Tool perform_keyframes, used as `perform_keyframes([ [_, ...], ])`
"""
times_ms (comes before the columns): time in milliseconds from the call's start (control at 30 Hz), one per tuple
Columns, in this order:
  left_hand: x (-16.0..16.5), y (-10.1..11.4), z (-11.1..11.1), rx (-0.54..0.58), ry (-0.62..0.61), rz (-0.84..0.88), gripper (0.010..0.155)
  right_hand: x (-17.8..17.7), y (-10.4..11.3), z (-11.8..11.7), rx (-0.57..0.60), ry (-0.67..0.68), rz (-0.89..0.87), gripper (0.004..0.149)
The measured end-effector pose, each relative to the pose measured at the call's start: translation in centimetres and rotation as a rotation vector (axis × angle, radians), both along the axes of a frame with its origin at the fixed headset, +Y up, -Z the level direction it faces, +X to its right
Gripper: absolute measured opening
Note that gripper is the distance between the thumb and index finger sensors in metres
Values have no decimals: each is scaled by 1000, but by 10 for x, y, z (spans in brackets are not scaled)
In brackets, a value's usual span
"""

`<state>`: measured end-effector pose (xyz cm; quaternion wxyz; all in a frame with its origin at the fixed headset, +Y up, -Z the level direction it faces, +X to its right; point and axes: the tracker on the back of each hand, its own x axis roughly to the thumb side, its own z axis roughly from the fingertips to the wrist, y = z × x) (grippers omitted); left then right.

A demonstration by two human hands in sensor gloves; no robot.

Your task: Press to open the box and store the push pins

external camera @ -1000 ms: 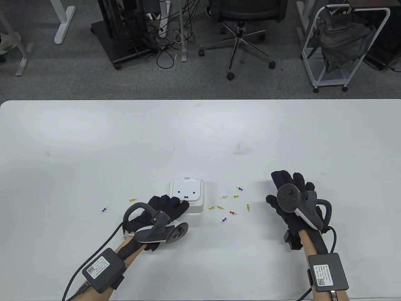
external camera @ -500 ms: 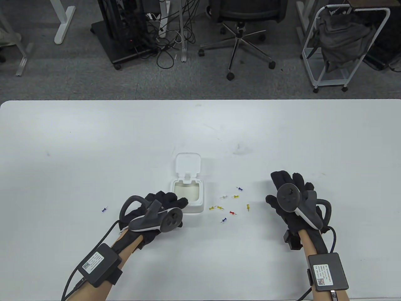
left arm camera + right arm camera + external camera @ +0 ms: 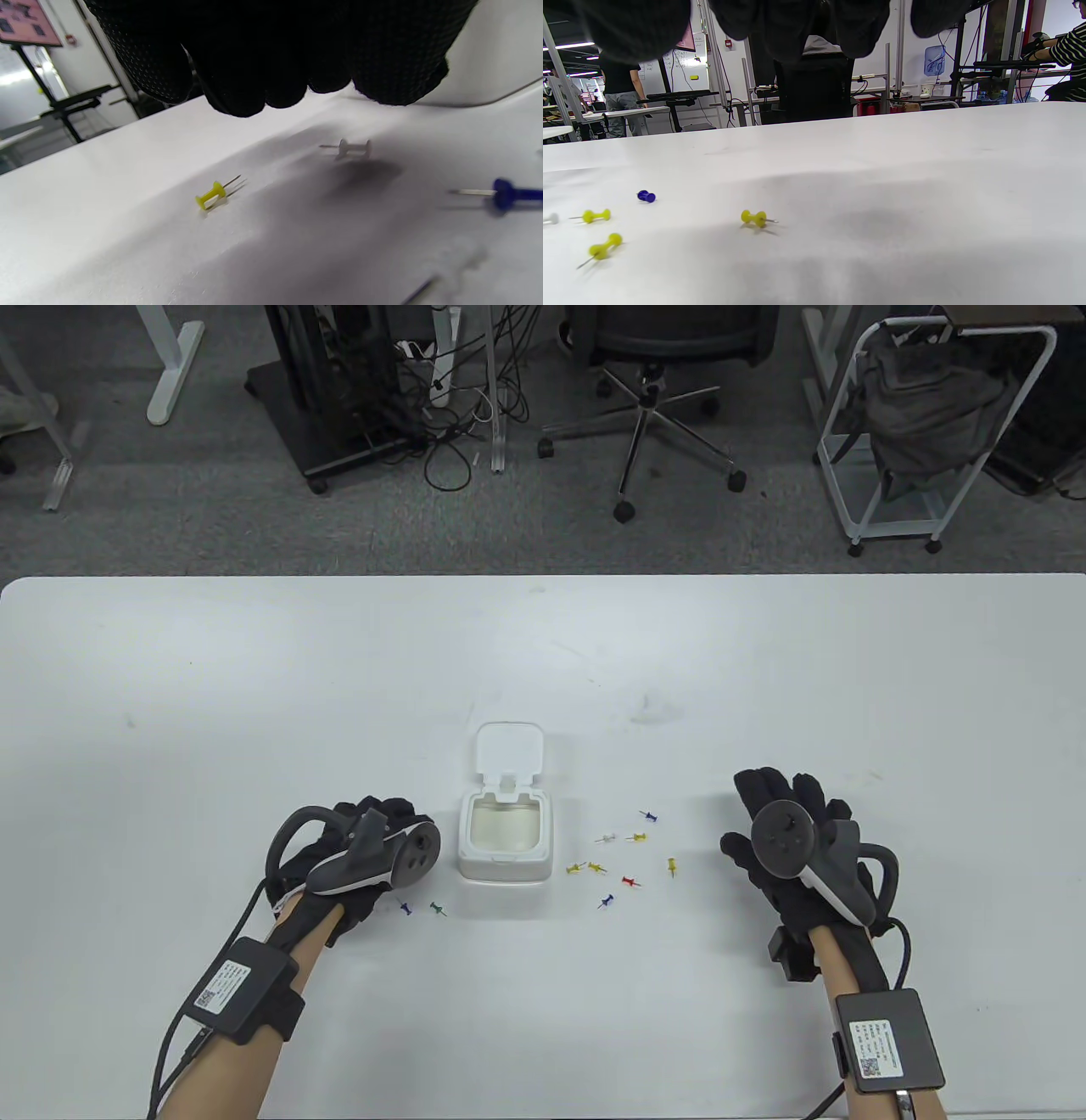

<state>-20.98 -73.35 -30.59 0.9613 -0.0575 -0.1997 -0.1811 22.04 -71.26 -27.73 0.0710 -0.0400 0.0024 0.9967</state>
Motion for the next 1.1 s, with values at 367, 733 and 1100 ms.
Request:
perform_keyframes([
  [367, 15, -20, 5, 92, -68, -123, 41, 0, 0, 0, 2, 0, 6, 72],
  [733, 19, -27, 8, 83, -96, -167, 42, -1, -1, 0, 1, 0, 16, 71],
  [1100, 28, 16, 0, 118, -67, -18, 43, -2, 0, 0, 4, 4, 23, 70],
])
